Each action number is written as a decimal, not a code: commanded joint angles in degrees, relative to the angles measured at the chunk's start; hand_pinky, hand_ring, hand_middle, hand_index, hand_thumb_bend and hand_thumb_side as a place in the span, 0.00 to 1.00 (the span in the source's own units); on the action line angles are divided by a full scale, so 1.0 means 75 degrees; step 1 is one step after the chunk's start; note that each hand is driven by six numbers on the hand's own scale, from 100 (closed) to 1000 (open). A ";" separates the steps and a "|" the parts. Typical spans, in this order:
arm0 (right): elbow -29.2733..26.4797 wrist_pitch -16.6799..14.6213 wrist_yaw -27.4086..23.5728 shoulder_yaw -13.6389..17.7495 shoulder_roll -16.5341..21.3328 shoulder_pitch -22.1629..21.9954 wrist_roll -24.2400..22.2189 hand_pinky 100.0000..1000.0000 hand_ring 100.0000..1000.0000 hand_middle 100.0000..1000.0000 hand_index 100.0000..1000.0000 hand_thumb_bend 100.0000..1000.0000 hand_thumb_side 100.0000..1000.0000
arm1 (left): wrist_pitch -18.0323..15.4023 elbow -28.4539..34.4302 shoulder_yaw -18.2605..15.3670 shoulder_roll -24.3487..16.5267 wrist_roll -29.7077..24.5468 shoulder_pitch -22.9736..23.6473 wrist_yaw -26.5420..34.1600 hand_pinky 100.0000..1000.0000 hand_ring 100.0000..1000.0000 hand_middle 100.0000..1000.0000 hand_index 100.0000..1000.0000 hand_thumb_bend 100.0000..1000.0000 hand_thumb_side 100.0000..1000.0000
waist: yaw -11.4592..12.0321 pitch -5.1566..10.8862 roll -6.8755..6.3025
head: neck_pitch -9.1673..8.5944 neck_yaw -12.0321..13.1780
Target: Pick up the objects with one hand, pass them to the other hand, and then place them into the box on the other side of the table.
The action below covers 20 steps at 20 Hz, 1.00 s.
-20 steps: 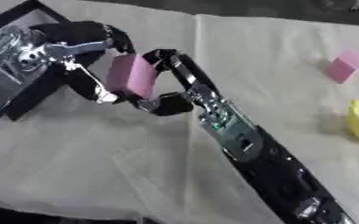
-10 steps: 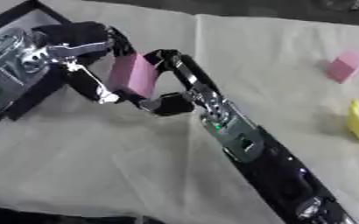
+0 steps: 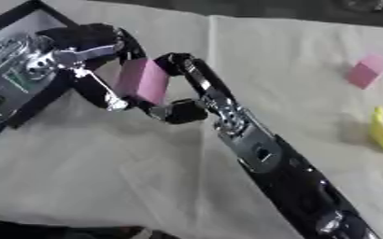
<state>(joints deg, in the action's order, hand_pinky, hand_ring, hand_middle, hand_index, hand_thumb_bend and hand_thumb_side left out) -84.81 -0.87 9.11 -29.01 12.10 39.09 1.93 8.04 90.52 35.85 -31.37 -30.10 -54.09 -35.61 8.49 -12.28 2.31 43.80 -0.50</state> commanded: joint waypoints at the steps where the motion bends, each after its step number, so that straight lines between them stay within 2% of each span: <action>1: -0.0244 0.0002 0.0274 0.0009 0.0101 0.0123 -0.0129 0.82 0.74 0.69 0.80 0.61 0.00 | -0.0016 0.0124 -0.0106 -0.0150 0.0041 -0.0111 -0.0153 0.67 0.56 0.44 0.44 0.13 0.09 | -0.0020 0.0166 -0.0041 | 0.0043 0.0053; 4: -0.0297 -0.0030 0.0568 0.0006 0.0122 0.0120 -0.0337 0.84 0.79 0.74 0.83 0.65 0.01 | -0.0041 0.0113 -0.0142 -0.0192 0.0023 -0.0088 -0.0317 0.67 0.56 0.43 0.44 0.14 0.07 | -0.0027 0.0171 -0.0048 | 0.0043 0.0070; 7: -0.0309 -0.0042 0.0833 0.0026 0.0133 0.0102 -0.0507 0.86 0.82 0.78 0.87 0.60 0.16 | -0.0087 0.0117 -0.0158 -0.0274 -0.0060 -0.0060 -0.0437 0.68 0.56 0.43 0.43 0.16 0.07 | -0.0035 0.0176 -0.0056 | 0.0043 0.0096; 10: -0.0316 -0.0073 0.0979 0.0054 0.0152 0.0087 -0.0572 0.86 0.83 0.79 0.89 0.58 0.24 | -0.0107 0.0176 -0.0204 -0.0366 -0.0210 -0.0014 -0.0476 0.68 0.56 0.43 0.43 0.16 0.07 | -0.0037 0.0182 -0.0062 | 0.0043 0.0117; 16: -0.0345 -0.0089 0.1074 0.0069 0.0165 0.0078 -0.0597 0.86 0.83 0.79 0.89 0.58 0.24 | 0.0010 0.0457 -0.0338 -0.0508 -0.0385 0.0070 -0.0373 0.67 0.56 0.43 0.43 0.15 0.06 | -0.0037 0.0187 -0.0062 | 0.0043 0.0140; 20: -0.0364 -0.0014 0.1081 0.0108 0.0279 0.0051 -0.0537 0.86 0.83 0.79 0.89 0.58 0.23 | 0.0232 0.0924 -0.0652 -0.0895 -0.0463 0.0317 -0.0038 0.66 0.55 0.42 0.42 0.14 0.06 | -0.0030 0.0187 -0.0067 | 0.0043 0.0121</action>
<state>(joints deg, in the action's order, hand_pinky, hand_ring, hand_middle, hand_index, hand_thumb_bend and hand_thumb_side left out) -86.34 -1.16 16.93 -28.86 13.13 38.79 -2.20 9.23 95.67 32.57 -35.83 -33.40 -50.99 -36.79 8.25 -12.23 2.14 43.80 0.40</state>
